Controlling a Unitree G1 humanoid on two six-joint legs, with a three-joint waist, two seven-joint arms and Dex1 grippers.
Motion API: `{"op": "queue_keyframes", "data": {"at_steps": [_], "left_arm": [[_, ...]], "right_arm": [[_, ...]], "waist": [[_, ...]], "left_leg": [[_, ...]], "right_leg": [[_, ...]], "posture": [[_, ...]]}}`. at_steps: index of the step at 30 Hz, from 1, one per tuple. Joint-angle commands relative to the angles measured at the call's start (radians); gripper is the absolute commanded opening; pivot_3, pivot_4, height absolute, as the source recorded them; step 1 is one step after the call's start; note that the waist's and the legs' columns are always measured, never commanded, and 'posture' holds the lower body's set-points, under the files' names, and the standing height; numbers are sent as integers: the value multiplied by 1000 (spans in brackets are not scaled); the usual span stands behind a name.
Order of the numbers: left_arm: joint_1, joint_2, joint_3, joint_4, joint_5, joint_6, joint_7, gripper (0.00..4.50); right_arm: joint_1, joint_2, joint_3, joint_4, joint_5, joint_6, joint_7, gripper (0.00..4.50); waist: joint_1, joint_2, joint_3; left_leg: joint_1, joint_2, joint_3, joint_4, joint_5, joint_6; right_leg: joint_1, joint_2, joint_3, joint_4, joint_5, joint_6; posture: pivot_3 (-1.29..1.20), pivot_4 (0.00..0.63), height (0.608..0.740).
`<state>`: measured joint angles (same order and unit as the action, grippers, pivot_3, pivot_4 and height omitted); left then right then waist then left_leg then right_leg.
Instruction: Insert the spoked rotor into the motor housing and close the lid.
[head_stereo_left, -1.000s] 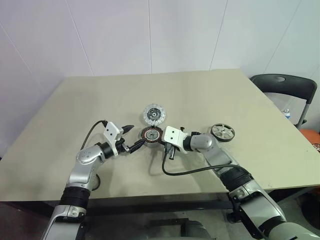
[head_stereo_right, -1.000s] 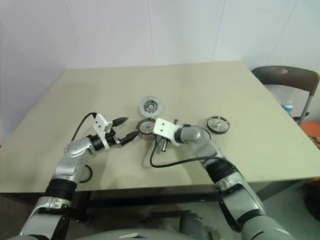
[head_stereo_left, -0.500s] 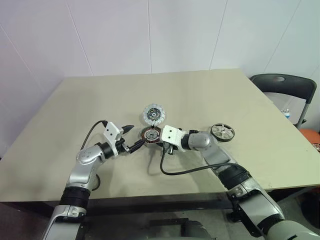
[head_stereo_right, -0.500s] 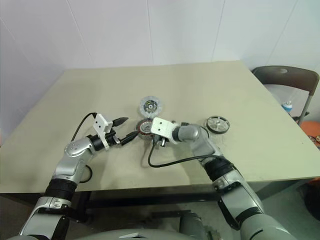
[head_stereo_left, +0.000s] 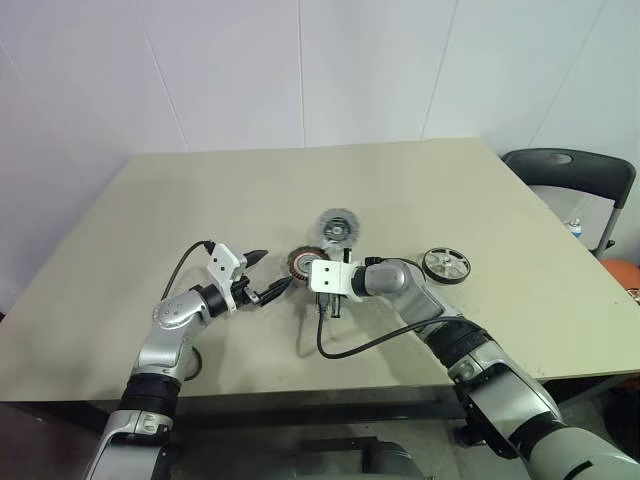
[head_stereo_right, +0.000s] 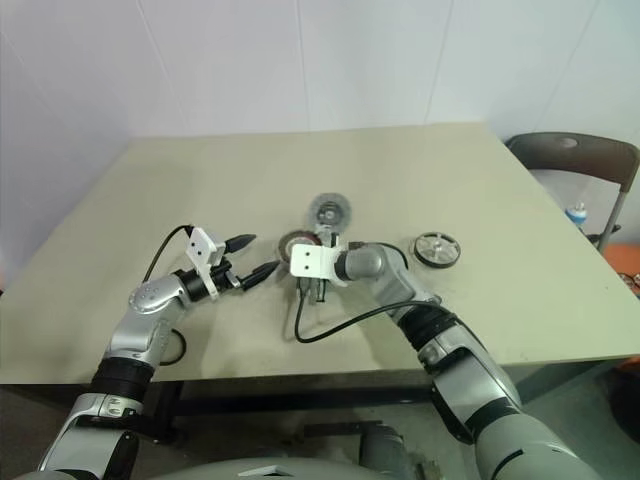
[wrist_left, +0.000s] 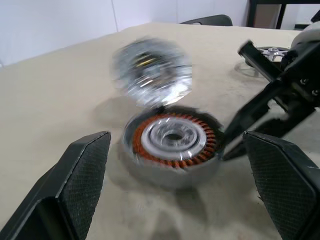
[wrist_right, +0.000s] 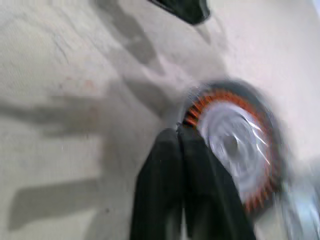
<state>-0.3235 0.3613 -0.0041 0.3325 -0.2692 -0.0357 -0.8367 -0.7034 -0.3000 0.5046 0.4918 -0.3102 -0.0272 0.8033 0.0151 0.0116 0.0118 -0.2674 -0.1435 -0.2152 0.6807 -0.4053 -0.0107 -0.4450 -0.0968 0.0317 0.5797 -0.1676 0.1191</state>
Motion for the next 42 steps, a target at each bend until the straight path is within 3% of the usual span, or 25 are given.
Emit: {"op": "queue_keyframes", "data": {"at_steps": [1, 12, 23, 28, 34, 42], "left_arm": [[-12, 4, 16, -26, 1, -21, 8, 4500], [-13, 7, 11, -22, 3, -20, 8, 4500], [-6, 10, 11, -35, -1, -20, -5, 4500], [12, 18, 15, -53, -10, -17, -23, 4500], [9, 15, 13, -51, -5, -12, -28, 4500], [8, 14, 11, -42, -1, -14, -26, 4500]], "right_arm": [[-16, -4, -14, -7, -3, -5, 2, 34], [-3, -25, -37, -86, 41, 25, 76, 34], [62, -222, -54, -431, 86, 158, 285, 34], [97, -271, -66, -476, 87, 175, 282, 34], [49, -179, -79, -400, 74, 156, 154, 34], [3, -111, -47, -331, 56, 141, 112, 2520]], "waist": [[-2, 0, 0], [-2, 0, 0], [1, 0, 0], [-2, -1, 0], [-2, -1, 0], [-1, -2, 0]], "left_leg": [[0, 0, 0, 0, 0, 0], [0, 0, 1, -1, 0, 0], [-2, 0, 2, -1, 0, 0], [-2, 1, 4, -1, 0, 0], [-1, 2, 9, -1, 0, 0], [-1, 2, 16, -1, -1, 2]], "right_leg": [[0, 0, 0, 0, 0, 0], [-1, 0, 0, 0, 0, 0], [-3, 0, 0, -1, 0, 0], [-3, 0, 0, -1, 0, 1], [-3, 1, 3, 0, 2, 1], [-5, 2, 9, -1, 3, 2]], "posture": [[0, 0, 740], [0, 0, 740], [0, 0, 740], [0, 0, 740], [0, 0, 740], [0, 0, 740]]}}
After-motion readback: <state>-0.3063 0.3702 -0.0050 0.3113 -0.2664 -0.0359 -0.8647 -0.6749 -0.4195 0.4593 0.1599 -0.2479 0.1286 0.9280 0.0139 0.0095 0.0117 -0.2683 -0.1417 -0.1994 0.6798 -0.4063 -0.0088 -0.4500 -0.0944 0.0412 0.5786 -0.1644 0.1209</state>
